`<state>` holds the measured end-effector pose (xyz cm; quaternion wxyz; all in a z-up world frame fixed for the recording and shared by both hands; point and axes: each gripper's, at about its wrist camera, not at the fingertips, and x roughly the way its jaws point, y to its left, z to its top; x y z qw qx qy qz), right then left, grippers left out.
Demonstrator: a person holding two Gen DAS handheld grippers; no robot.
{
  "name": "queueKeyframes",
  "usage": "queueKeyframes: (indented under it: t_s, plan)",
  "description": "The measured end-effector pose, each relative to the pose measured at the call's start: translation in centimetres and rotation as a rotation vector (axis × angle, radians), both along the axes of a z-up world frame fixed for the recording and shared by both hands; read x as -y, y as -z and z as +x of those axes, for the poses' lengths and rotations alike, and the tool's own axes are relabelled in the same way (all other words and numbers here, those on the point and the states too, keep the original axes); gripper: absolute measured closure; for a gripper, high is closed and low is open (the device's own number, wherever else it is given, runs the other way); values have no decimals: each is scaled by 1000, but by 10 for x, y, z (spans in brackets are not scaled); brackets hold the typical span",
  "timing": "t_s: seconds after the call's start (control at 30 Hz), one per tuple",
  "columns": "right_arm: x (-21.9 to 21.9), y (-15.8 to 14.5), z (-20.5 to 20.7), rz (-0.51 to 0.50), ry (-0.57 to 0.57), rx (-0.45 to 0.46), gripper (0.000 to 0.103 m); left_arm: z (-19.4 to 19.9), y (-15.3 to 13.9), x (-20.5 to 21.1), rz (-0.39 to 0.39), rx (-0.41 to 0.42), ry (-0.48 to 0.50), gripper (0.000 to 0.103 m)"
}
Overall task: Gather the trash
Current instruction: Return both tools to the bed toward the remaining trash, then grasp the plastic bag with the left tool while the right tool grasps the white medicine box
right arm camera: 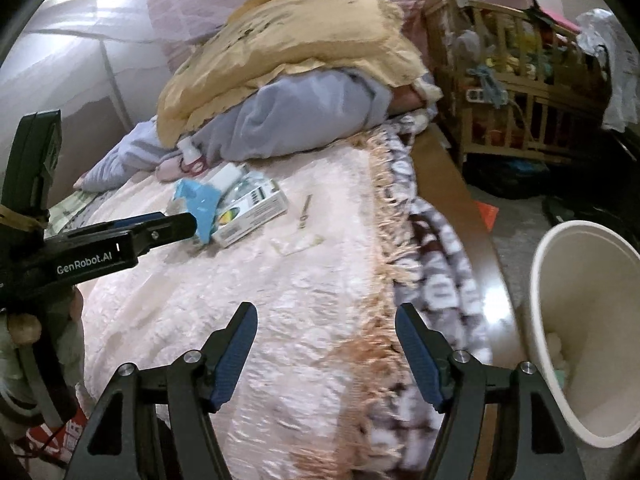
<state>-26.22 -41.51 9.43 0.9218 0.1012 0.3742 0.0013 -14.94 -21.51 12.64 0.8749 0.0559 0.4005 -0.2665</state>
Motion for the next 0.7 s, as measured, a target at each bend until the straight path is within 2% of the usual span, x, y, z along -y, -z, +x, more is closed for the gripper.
queueKeyframes:
  t_s: [0.2, 0.4, 0.7]
  plan:
    - [-23, 10, 20, 8, -57, -32, 34, 20, 15, -46, -1, -34, -90, 46]
    - [-39, 18, 54, 50, -96, -64, 34, 44, 31, -82, -54, -80, -152, 46]
    - [-50, 22, 93, 88, -120, -85, 30, 85, 52, -79, -105, -90, -158, 43]
